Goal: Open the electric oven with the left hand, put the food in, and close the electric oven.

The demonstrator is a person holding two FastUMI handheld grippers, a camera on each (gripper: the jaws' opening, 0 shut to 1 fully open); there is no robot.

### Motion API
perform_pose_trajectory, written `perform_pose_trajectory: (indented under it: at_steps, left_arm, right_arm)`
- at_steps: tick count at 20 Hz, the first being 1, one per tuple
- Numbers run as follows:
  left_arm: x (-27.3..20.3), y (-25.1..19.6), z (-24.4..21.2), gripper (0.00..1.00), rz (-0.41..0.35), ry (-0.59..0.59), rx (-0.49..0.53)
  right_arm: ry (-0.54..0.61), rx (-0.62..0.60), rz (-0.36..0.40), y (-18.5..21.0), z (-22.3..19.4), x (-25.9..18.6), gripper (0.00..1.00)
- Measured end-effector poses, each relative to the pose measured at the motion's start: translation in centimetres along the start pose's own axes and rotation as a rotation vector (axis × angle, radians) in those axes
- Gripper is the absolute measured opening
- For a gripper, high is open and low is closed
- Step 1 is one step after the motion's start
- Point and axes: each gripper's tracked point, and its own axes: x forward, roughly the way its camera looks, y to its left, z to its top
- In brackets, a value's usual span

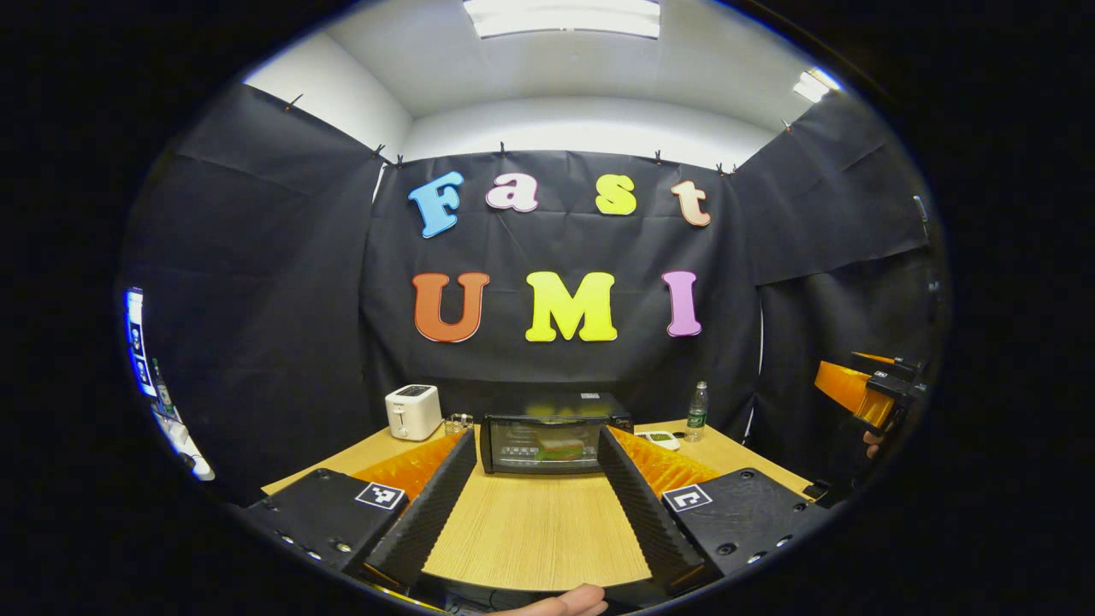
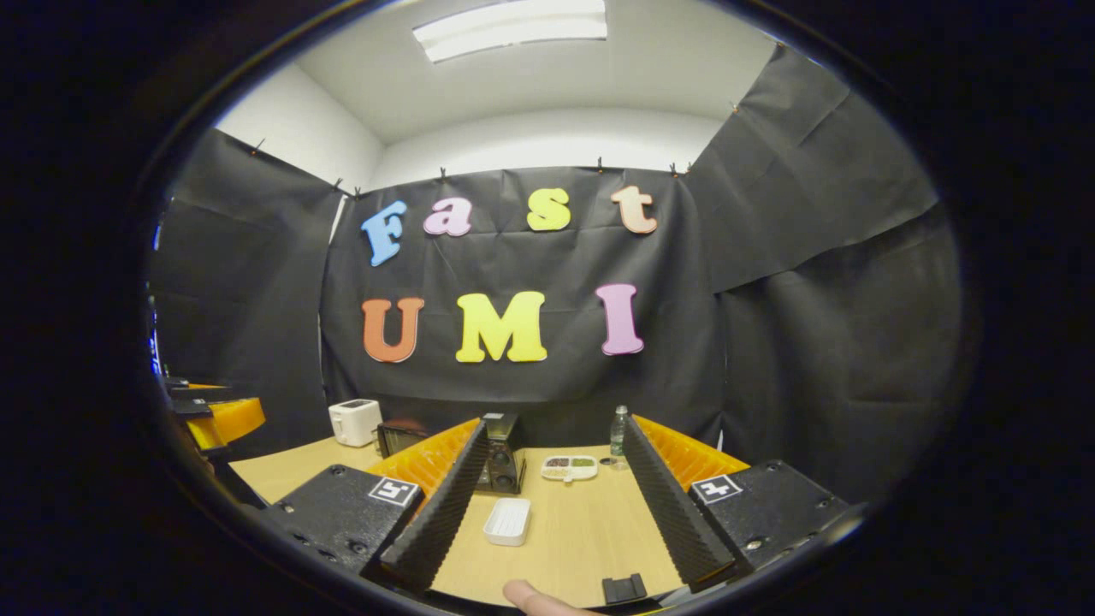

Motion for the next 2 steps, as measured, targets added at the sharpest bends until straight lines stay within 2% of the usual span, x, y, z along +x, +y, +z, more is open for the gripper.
perform_pose_trajectory:
  at_steps: [2]
  left_arm:
    - [-0.29, 0.10, 0.52, 0.94, 0.007, -0.017, 0.008]
  right_arm:
    - [-0.007, 0.001, -0.007, -0.32, 0.34, -0.28, 0.95]
